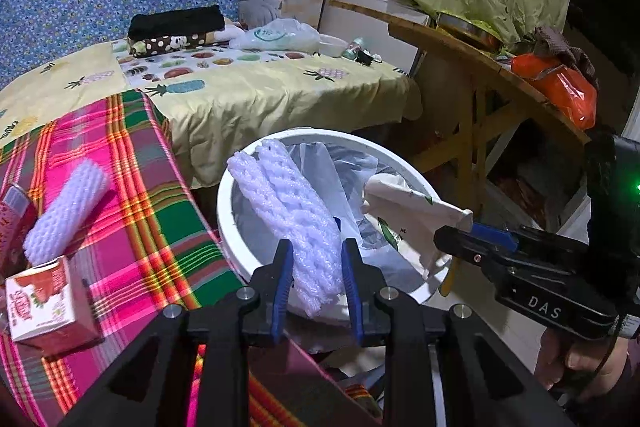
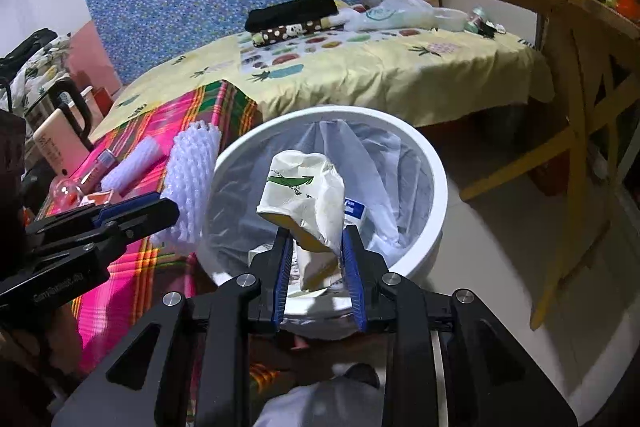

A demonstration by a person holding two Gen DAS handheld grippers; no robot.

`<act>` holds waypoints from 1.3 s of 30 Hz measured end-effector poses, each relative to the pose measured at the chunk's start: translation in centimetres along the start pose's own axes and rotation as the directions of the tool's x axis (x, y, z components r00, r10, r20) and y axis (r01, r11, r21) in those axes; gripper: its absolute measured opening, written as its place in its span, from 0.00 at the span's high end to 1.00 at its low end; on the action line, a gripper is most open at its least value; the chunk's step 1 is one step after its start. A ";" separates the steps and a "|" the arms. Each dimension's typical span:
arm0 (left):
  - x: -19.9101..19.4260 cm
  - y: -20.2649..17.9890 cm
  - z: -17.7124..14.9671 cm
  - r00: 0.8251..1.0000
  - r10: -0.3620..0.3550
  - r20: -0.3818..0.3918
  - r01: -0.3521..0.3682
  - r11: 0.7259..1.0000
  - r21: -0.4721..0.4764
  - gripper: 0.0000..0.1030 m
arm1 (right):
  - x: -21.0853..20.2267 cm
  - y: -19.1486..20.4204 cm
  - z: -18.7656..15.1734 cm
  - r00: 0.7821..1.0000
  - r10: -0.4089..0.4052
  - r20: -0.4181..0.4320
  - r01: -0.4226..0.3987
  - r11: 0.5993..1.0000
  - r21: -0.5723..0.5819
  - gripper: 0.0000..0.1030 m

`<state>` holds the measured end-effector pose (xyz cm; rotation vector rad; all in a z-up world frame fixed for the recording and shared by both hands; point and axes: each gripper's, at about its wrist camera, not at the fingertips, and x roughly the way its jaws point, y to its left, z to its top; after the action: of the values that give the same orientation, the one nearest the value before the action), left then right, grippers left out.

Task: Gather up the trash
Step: 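Open both tools to drop the foam sleeve and paper bag into the bin, then move both open tools back over the table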

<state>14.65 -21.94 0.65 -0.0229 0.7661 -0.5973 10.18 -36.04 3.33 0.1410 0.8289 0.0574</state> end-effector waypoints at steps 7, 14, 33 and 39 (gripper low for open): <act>0.9 0.4 0.2 1.000 -0.010 -0.001 0.010 0.999 -0.030 0.53 | 0.2 -0.4 0.1 1.000 -0.005 0.013 0.005 1.000 0.007 0.65; -0.5 1.1 0.0 1.000 0.000 0.017 0.001 0.998 -0.059 0.53 | -0.3 -0.3 0.1 1.000 0.004 0.029 -0.005 1.000 0.012 0.47; -6.1 3.9 -3.1 0.988 0.132 0.076 -0.124 0.987 -0.100 0.53 | -1.5 4.4 -0.3 0.993 0.113 0.027 -0.110 0.989 -0.095 0.47; -7.7 5.1 -4.2 0.979 0.185 0.091 -0.173 0.977 -0.127 0.53 | -1.5 6.0 -0.5 0.988 0.150 0.018 -0.147 0.981 -0.130 0.47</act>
<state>10.11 -12.92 1.35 -0.0921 0.6949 -0.3760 8.85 -30.22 4.98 0.0823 0.7838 0.2485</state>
